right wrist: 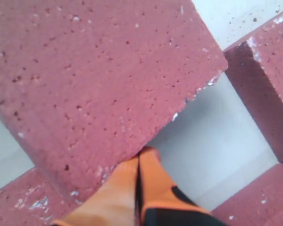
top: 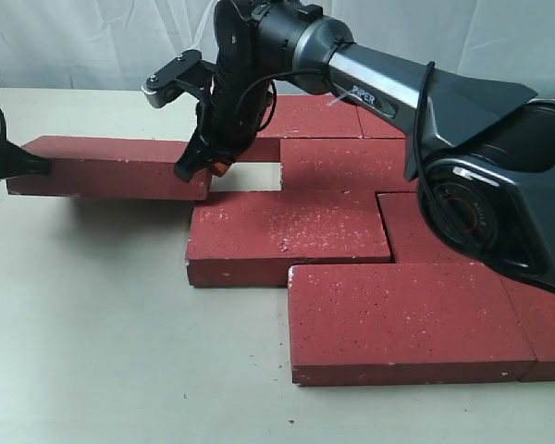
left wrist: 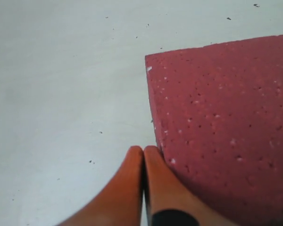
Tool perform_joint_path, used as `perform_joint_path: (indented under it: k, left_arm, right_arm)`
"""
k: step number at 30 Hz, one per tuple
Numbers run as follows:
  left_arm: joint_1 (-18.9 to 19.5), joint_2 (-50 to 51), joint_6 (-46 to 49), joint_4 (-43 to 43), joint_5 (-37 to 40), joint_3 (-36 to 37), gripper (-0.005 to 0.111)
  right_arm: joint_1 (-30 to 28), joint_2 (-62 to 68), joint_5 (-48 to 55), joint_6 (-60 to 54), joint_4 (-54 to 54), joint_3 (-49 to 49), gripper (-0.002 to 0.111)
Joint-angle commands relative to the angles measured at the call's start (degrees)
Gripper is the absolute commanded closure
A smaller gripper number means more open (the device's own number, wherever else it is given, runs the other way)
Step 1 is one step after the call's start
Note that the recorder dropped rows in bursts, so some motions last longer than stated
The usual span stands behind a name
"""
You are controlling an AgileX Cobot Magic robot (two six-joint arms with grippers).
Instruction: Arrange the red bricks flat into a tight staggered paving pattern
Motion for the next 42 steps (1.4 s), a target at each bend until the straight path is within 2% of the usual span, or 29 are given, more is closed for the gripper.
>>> perform_joint_path:
  k: [1, 7, 14, 18, 24, 27, 38, 42]
  left_arm:
    - [-0.33, -0.55, -0.22, -0.04, 3.21, 0.39, 0.107]
    - [-0.33, -0.55, -0.22, -0.04, -0.07, 0.39, 0.107]
    - [-0.33, -0.45, -0.02, 0.69, -1.53, 0.39, 0.107]
    - [-0.29, 0.11, -0.12, 0.69, -5.38, 0.39, 0.107]
    - [-0.17, 0.99, -0.13, 0.77, -5.63, 0.52, 0.107]
    - [0.19, 0.99, -0.13, 0.77, -5.45, 0.52, 0.107]
    - [0.77, 0.87, 0.00, 2.68, -6.45, 0.68, 0.107]
    - [0.77, -1.73, -0.12, 2.43, -4.86, 0.68, 0.107]
  right_arm:
    - [1.09, -0.12, -6.89, 0.61, 4.13, -0.51, 0.109]
    - [1.09, -0.62, -13.06, 0.61, 5.92, -0.51, 0.109]
    - [1.09, 0.91, -11.98, 0.61, 4.79, -0.37, 0.109]
    - [0.98, 1.54, -10.21, 0.61, -2.75, -0.37, 0.109]
    - [0.98, 1.33, -3.07, 3.39, -15.71, -0.37, 0.109]
    - [0.98, 1.33, -2.28, 5.32, -18.55, -0.37, 0.109]
    - [-0.34, -2.43, 4.97, 3.35, -17.86, -0.37, 0.109]
    - [-5.03, -4.17, 1.06, 1.96, -6.44, -0.37, 0.109]
